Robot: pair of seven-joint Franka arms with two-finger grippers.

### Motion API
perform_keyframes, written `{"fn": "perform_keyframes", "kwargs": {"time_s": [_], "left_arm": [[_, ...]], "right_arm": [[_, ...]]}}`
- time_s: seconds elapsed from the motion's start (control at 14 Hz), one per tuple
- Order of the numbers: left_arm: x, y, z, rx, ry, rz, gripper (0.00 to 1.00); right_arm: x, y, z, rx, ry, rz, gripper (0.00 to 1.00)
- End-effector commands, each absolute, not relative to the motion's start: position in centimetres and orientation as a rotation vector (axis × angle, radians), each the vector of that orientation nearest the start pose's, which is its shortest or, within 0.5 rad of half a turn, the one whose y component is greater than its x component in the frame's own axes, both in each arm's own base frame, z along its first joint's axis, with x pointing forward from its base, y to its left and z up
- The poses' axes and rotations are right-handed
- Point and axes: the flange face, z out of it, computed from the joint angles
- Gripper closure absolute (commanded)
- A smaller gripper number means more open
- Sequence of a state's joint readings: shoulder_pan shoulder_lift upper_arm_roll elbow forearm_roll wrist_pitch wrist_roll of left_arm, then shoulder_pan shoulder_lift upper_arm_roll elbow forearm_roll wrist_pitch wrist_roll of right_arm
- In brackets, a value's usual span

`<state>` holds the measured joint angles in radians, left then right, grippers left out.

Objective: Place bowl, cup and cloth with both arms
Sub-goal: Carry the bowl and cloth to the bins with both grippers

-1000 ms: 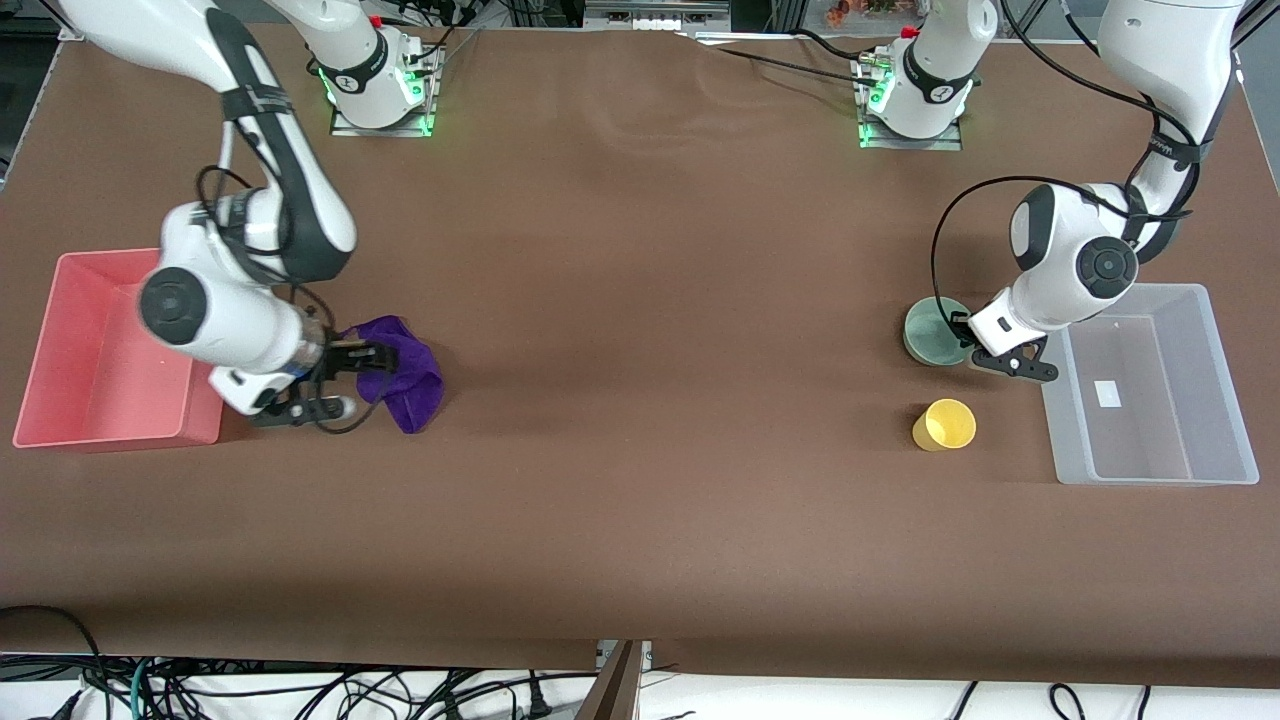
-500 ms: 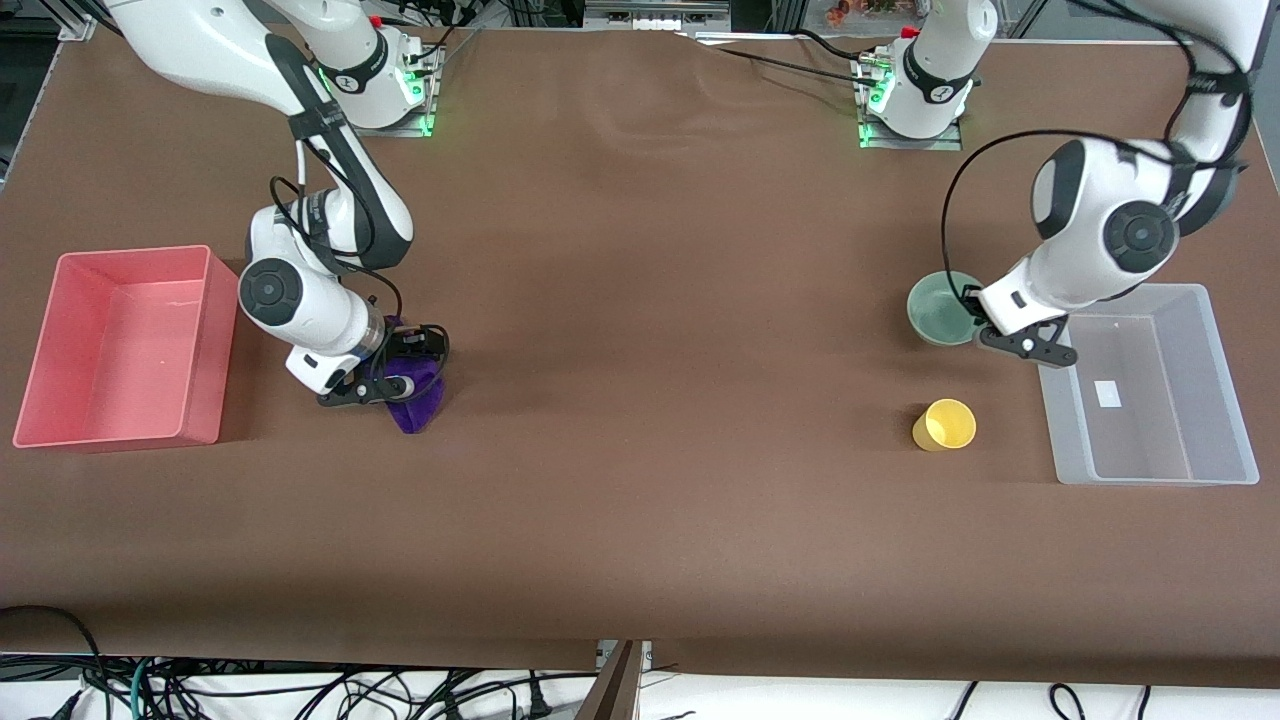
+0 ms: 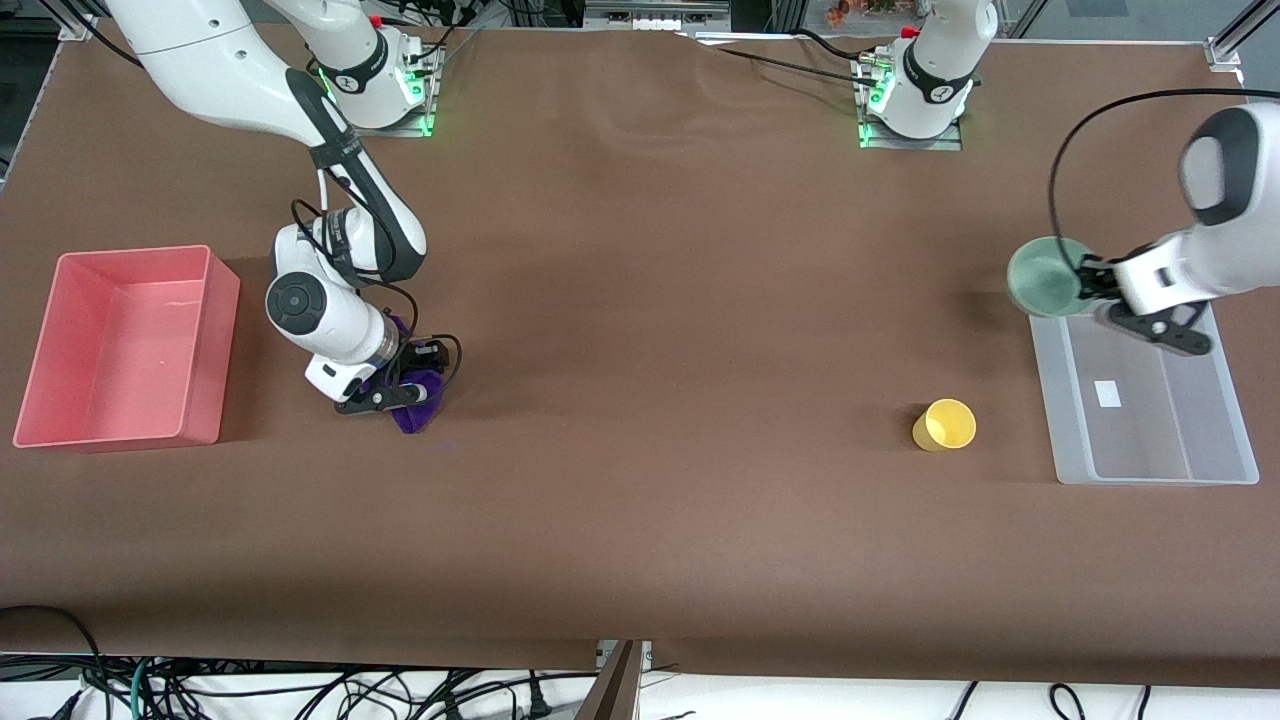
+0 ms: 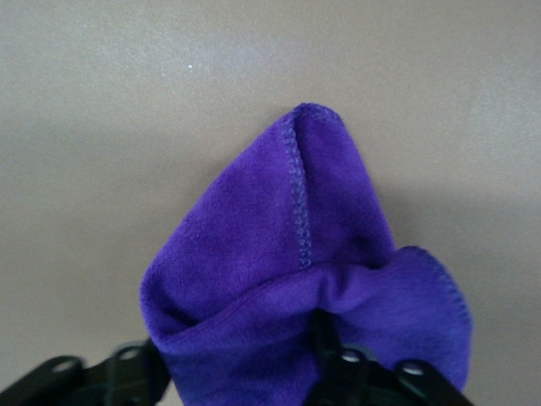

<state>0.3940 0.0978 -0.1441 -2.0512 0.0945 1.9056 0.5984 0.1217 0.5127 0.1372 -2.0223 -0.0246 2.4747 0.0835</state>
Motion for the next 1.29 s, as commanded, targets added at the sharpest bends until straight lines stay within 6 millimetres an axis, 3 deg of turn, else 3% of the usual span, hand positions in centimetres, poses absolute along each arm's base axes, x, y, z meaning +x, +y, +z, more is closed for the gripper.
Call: {"fn": "perform_keyframes", "kwargs": {"time_s": [0.0, 0.14, 0.29, 0.5, 0.64, 0.86, 1.07, 1.14, 1.21], "left_arm": [[52.0, 19.1, 37.8, -3.085, 0.743, 0.384, 1.00], [52.6, 23.2, 37.1, -3.059, 0.788, 0.382, 1.00], [54.1, 25.5, 34.5, -3.054, 0.781, 0.351, 1.00], [55.3, 28.3, 30.3, -3.010, 0.866, 0.239, 1.00], [55.8, 29.5, 28.2, -2.991, 0.888, 0.166, 1.00], [56.7, 30.1, 25.2, -2.994, 0.889, 0.113, 1.00], [57.1, 30.2, 23.8, -3.008, 0.887, 0.113, 1.00], [57.2, 30.2, 23.9, -3.007, 0.886, 0.112, 0.92], [57.4, 30.1, 23.8, -3.004, 0.891, 0.110, 0.40]], "right_arm": [[57.4, 15.4, 19.9, -3.090, -0.316, 0.064, 1.00], [57.9, 15.4, 21.6, -3.092, -0.324, 0.053, 1.00], [59.5, 15.3, 24.8, -3.098, -0.340, 0.085, 1.00], [61.8, 12.8, 32.3, -3.119, -0.363, 0.162, 1.00], [62.9, 8.4, 37.4, -3.129, -0.395, 0.240, 1.00], [63.1, 1.3, 42.9, -3.124, -0.456, 0.346, 1.00], [61.9, -7.1, 44.6, -3.098, -0.517, 0.434, 1.00], [61.5, -9.6, 44.9, -3.090, -0.550, 0.436, 1.00], [61.1, -11.5, 45.1, -3.088, -0.560, 0.439, 1.00]]}}
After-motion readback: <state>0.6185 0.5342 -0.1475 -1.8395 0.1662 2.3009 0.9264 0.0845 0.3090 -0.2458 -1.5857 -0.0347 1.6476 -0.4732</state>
